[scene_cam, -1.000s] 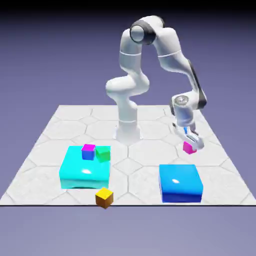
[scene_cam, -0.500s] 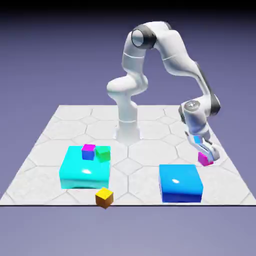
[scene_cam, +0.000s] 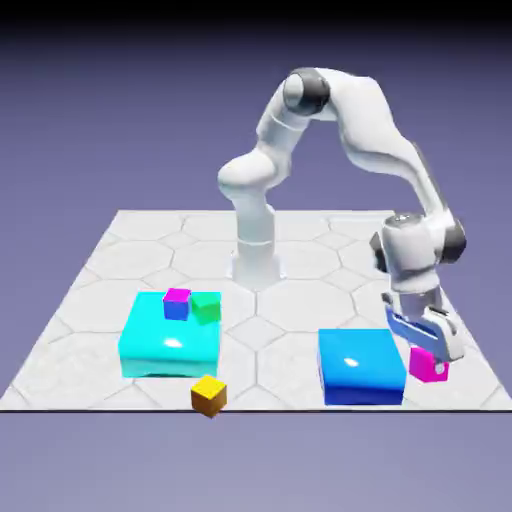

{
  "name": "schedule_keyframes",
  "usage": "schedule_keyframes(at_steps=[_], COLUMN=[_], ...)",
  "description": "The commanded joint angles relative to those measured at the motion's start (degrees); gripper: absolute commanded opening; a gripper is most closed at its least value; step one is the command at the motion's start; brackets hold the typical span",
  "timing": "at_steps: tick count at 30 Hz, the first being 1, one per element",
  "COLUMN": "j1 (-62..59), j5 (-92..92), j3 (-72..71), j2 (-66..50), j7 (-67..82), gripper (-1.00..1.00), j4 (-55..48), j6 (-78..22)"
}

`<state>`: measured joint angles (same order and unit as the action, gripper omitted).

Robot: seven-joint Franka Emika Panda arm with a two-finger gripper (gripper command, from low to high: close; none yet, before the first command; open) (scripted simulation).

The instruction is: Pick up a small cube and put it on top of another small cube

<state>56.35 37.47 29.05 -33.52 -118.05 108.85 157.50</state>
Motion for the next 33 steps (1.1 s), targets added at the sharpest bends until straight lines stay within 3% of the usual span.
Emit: schedule_keyframes(at_steps=[1,11,26,33], j1=[1.0,6.3,12.4,11.9], j5=[-0.6,14.6,47.0,63.1], j3=[2.1,22.8,54.0,60.9], j2=[-1.0,-16.0,-40.5,-48.0], j7=[-0.2,-4.5,-12.3,-15.2], gripper=[-1.0,-1.0,-1.0,-1.0], j4=[-1.7,0.6,12.8,23.6], j6=[-0.3,-17.3,-49.0,-61.9])
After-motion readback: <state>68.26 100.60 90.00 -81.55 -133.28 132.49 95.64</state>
